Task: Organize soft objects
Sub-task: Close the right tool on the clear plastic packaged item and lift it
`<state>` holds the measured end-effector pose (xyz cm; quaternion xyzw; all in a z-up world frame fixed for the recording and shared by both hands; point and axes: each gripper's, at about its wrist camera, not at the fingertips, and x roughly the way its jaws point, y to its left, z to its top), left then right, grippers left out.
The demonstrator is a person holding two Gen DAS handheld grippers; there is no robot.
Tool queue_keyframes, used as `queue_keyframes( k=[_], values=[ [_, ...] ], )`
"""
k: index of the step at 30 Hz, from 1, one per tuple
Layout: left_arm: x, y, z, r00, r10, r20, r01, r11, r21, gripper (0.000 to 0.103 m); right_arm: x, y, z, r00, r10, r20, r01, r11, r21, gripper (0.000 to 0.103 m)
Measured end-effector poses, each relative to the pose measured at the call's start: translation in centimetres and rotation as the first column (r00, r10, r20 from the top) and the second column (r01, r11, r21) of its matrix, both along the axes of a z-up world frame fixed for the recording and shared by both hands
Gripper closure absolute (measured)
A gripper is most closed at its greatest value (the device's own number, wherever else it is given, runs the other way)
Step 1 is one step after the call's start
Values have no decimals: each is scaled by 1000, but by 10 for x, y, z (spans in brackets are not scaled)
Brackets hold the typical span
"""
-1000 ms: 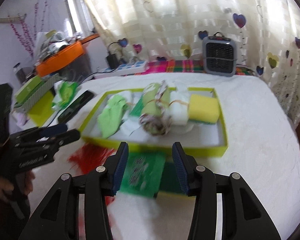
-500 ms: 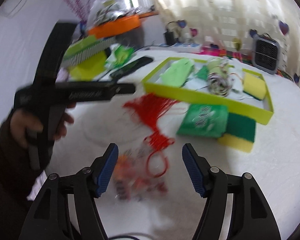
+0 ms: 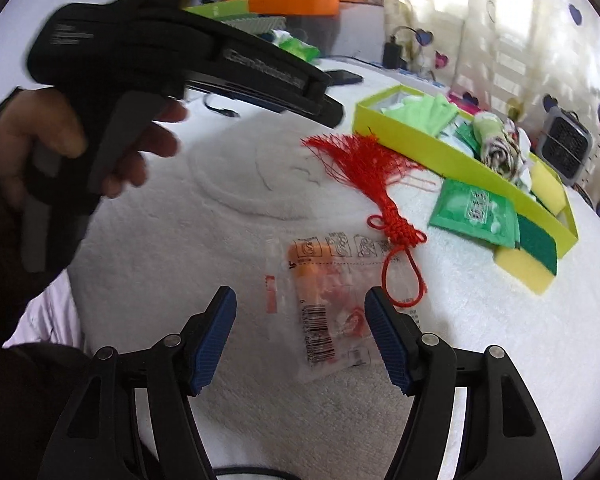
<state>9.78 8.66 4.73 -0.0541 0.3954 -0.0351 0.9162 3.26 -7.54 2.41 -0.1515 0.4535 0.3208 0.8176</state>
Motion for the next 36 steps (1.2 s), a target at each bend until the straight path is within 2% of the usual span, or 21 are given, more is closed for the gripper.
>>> queue_keyframes(
  k=[3,11,15,19,21,23,27,36],
  values=[
    [-3,0,1,1000,-4,4,4,1000,2,50,0,1,-3,999,-37,18,38,999,-27,36],
    [-3,-1,0,1000,-21,-2,21,1000,-8,50,10,-7,-3,991,-131,7,131,991,-13,37],
    [-2,-1,-1,1000,-20,-4,20,1000,-10,50,13,-7,-3,988,-153,7,153,988,-6,58],
    [-1,-1,-3,1000,-27,-1,27,1000,-7,50,11,-7,-1,990,-144,8,144,990,-10,66],
    [1,-1,-4,1000,-31,-1,31,999,-11,50,11,-10,0,989,-146,6,146,989,-4,77],
    [3,-1,-5,999,-35,-5,34,999,-16,50,12,-13,1,989,-148,5,148,989,2,81],
    [7,-6,-7,998,-57,-15,57,998,-24,50,13,-23,5,988,-157,-4,157,987,41,85],
    [12,-33,-13,983,-181,-25,182,982,51,49,9,-59,25,970,-242,-26,243,954,174,86]
  ],
)
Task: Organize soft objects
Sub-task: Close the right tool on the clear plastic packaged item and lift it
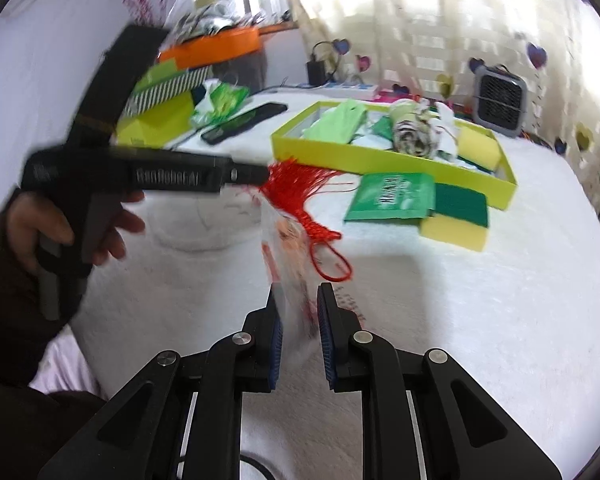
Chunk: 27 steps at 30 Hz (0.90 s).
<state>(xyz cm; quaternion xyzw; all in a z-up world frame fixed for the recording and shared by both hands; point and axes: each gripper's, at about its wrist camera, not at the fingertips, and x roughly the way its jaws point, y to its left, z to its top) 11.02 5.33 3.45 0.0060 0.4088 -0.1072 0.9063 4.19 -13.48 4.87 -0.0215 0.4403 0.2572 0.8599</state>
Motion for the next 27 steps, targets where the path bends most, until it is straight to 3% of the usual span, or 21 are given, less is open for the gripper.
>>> queue_keyframes(
  k=[5,13,16,18,20,24,25,26,27],
  values=[
    [0,-23,-4,995,-101,12,100,993,61,48,3,-21,10,996,-85,34,84,996,18,86],
    [7,-28,-10,994,-105,-11,105,992,66,48,10,-15,3,998,-57,15,56,998,21,85],
    [8,-26,-10,994,-105,-13,106,992,63,48,15,-9,0,999,-46,5,46,999,18,75],
    [10,-26,-10,994,-105,-15,106,993,59,48,16,-3,-1,1000,-26,16,26,1000,4,61],
    [12,-25,-11,994,-107,-19,108,993,51,48,17,4,-1,1000,-1,30,1,1000,-8,61],
    [14,-22,-13,994,-104,-26,105,993,47,48,18,17,0,997,15,71,-11,999,-52,63],
    [14,-21,-13,994,-105,-27,106,993,46,48,17,19,0,997,26,73,-22,998,-61,69],
    [14,-21,-13,994,-104,-27,105,993,46,48,17,21,-1,997,36,70,-31,997,-66,82],
    [14,-19,-13,994,-102,-26,103,994,44,48,17,22,-2,997,41,67,-36,997,-71,86]
  ],
)
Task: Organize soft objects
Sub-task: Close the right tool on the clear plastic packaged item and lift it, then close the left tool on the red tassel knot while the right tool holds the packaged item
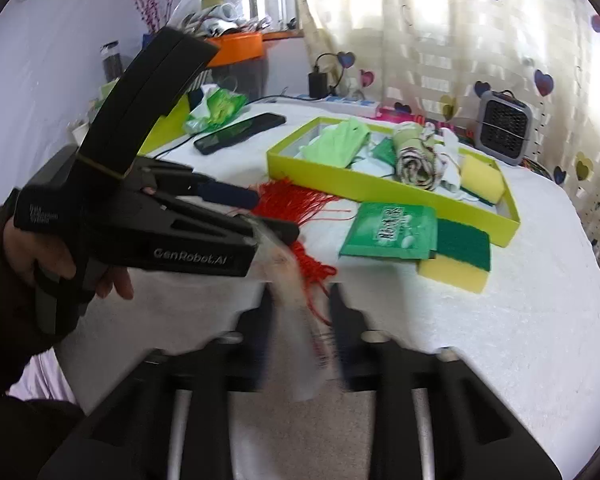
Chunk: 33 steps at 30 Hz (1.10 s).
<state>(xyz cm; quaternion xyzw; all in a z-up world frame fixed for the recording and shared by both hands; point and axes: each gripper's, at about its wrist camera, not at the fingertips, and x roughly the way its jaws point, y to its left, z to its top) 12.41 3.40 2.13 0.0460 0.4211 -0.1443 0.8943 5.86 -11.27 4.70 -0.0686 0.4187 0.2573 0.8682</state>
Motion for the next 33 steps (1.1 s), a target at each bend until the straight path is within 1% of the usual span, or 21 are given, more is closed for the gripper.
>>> queue_keyframes(
  k=[1,2,5,8,11,14,16,21,24,26,27,30,33],
  values=[
    [1,1,0,1000,2,0,-2,1000,-3,48,0,0,-1,1000,0,-2,0,1000,-4,88],
    [1,2,0,1000,6,0,-6,1000,-6,48,0,0,-1,1000,-1,-6,1,1000,-7,93],
    [1,4,1,1000,4,4,-4,1000,-10,48,0,-5,-1,1000,-18,-8,18,1000,15,93],
    [2,3,0,1000,-4,3,4,1000,0,48,3,-19,1,998,-50,-37,53,995,90,94],
    [3,4,-1,1000,-4,0,4,1000,2,48,5,-28,1,995,-73,-64,81,989,125,94],
    [3,3,0,1000,-6,5,6,1000,13,48,6,-39,2,991,-102,-85,115,980,165,95],
    [1,-1,1,1000,-14,21,13,999,36,48,6,-46,5,988,-121,-92,137,972,192,96],
    [-3,-11,4,997,-69,39,67,996,58,48,7,-63,7,979,-176,-105,196,954,227,97],
    [-3,-20,2,994,-96,45,92,992,90,48,6,-75,10,971,-208,-114,231,938,259,98],
    [-5,-26,2,991,-123,48,118,988,99,48,5,-81,11,968,-227,-109,248,932,264,98],
    [-7,-32,2,986,-158,51,151,982,110,48,4,-84,12,966,-237,-107,258,929,265,98],
    [-9,-45,2,974,-221,58,209,965,161,48,4,-92,16,958,-270,-99,287,920,268,98],
    [-6,-53,-2,966,-255,44,242,950,197,48,4,-97,17,954,-284,-97,300,914,275,98]
  ],
)
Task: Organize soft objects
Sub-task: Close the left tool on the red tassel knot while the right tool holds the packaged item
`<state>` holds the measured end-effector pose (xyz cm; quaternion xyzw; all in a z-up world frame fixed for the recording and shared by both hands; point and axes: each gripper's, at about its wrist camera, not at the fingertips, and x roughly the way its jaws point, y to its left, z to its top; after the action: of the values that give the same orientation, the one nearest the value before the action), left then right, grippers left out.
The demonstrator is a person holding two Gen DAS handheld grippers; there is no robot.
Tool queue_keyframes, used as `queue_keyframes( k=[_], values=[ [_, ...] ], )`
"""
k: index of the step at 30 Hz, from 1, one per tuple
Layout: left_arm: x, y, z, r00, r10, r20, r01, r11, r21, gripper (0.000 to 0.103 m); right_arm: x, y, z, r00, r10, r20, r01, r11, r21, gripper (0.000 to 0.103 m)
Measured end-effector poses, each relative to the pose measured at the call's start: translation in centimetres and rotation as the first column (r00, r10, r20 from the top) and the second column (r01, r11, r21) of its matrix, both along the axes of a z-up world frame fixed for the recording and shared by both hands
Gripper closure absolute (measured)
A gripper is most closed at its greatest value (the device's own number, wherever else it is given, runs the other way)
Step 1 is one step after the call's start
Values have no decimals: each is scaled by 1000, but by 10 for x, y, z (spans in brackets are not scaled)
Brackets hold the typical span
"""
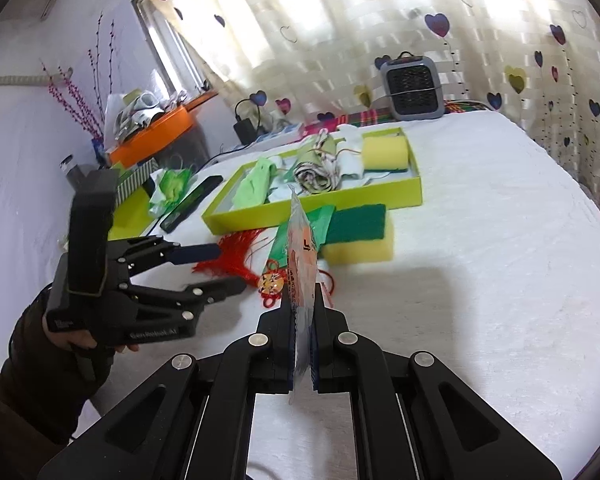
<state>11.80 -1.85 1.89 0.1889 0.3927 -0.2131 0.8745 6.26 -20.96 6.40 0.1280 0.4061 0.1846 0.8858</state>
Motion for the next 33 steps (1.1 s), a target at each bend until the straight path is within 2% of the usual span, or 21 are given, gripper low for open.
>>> queue_keyframes(
  k=[5,10,12,14,23,27,30,31,33],
  values=[
    [3,-8,-11,994,-97,-44,99,994,50,48,1,-2,-1,1000,-6,2,6,1000,-3,98],
    [9,-3,-11,994,-97,-48,99,994,50,47,1,-4,-2,1000,-20,1,20,1000,3,98],
    [12,-2,-12,994,-99,-54,102,994,41,44,2,-4,-4,1000,-20,-4,20,1000,7,98],
    [15,-1,-12,994,-98,-55,100,994,42,37,3,-4,-5,1000,-19,-8,19,1000,7,98],
    [29,8,-17,988,-102,-114,97,994,-49,34,6,-5,-9,1000,-24,-17,25,1000,16,97],
    [29,6,-16,985,-122,-123,116,992,-55,40,8,-5,-11,999,-29,-26,30,999,18,97],
    [24,2,-15,980,-152,-126,146,988,-56,56,9,-5,-11,999,-34,-31,34,999,18,98],
    [23,1,-14,978,-164,-129,158,986,-59,64,9,-6,-11,999,-34,-31,35,999,19,98],
    [19,-2,-14,979,-170,-117,166,985,-40,66,9,-6,-12,999,-36,-34,37,999,20,97]
  ],
)
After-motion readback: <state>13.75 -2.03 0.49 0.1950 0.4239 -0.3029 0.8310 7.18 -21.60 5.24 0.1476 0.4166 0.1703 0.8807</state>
